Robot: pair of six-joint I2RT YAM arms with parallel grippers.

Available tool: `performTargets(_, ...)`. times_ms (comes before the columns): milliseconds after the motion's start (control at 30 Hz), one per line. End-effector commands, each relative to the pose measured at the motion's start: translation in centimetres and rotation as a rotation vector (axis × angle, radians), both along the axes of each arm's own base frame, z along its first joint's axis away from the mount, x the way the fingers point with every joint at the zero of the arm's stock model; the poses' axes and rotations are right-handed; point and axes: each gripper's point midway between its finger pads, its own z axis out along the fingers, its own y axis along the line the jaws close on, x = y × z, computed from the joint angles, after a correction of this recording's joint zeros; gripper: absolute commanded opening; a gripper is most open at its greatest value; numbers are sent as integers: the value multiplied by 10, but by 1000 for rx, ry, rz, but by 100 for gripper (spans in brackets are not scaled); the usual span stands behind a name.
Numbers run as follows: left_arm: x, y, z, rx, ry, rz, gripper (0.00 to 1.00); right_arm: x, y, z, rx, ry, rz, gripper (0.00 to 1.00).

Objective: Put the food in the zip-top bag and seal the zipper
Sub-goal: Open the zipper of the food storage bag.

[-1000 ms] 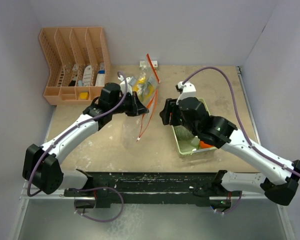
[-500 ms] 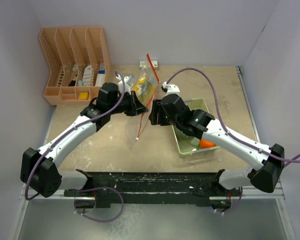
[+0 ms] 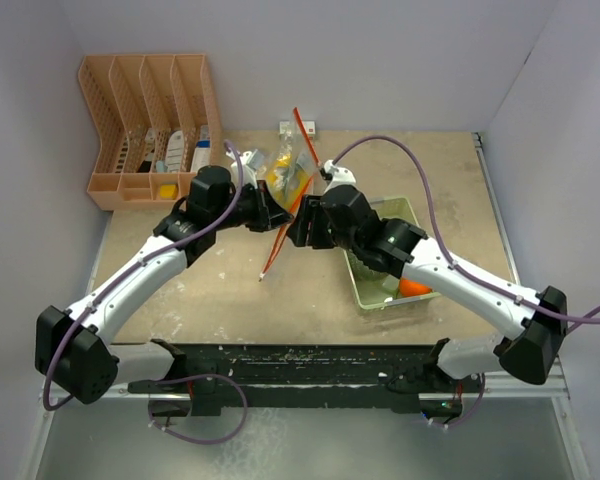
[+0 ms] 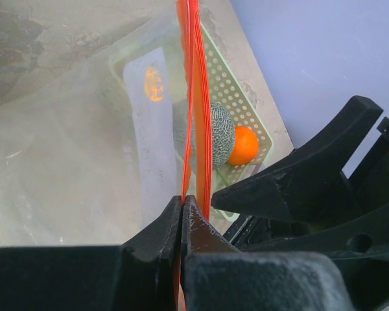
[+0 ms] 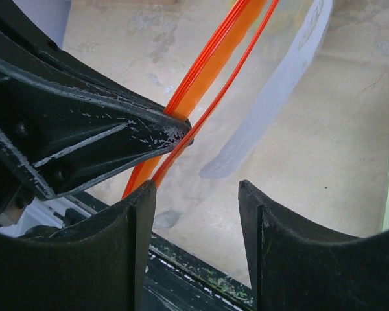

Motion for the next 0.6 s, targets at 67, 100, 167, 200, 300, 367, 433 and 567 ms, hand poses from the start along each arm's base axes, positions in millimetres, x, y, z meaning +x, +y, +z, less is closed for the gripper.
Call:
performTargets(67,-1,4,19,-22,-58,17,0,1,-5,42,128,-62,-45,55)
performTargets(100,0,5,18,-18,-56,20,0,1,-5,44,136,-60,-50,55)
performTargets(167,0,5,17,-14,-59,23,0,3,-11,48,140,-64,-87,53)
performTargets(200,0,5,17,-15,-58,22,0,5,-14,50,140,-75,-103,52)
performTargets(300,0,4,20,-22,-62,19,0,0,-7,45,169,-23,-89,52)
performTargets(367,0,4,22,-26,-67,19,0,1,-4,34,132,2,-85,52)
performTargets(433,1,4,23,-28,-70,19,0,3,3,29,130,14,-72,53)
performTargets(567,1,3,23,-30,-68,15,0,7,14,30,155,4,-50,53)
